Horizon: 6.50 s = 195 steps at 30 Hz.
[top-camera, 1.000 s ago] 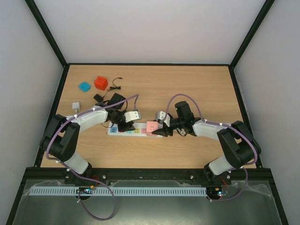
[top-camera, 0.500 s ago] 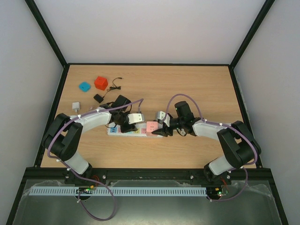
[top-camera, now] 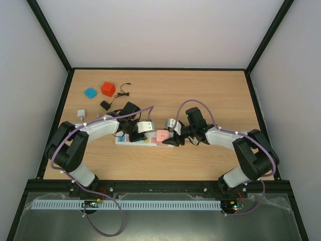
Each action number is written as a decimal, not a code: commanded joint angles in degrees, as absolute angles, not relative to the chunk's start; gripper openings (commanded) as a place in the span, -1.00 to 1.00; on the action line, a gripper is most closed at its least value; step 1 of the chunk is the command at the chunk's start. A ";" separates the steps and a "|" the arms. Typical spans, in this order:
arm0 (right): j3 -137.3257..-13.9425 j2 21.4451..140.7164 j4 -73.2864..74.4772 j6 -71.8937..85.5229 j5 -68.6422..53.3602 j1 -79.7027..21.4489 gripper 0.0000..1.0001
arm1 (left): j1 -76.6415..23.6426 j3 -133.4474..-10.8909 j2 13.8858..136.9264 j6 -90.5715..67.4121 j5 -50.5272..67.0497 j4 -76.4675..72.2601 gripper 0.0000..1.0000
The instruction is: Pull the plug off the socket
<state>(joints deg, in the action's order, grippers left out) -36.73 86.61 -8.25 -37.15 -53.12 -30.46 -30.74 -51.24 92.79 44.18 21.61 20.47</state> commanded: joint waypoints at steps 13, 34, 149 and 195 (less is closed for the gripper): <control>-40.01 85.37 -3.15 -37.71 -51.20 -32.34 0.41 | -30.92 -49.35 96.05 44.91 18.72 21.44 -0.25; -45.15 87.24 5.91 -41.92 -47.83 -34.06 0.38 | -30.89 -49.00 96.98 44.49 18.68 20.72 -0.26; -54.88 85.59 18.17 -43.24 -46.23 -37.66 -0.52 | -33.29 -41.83 93.02 48.79 8.38 22.02 -0.28; -58.41 79.64 2.91 -9.33 -46.30 -29.97 -0.59 | -13.46 -65.39 80.89 35.96 34.43 29.42 0.84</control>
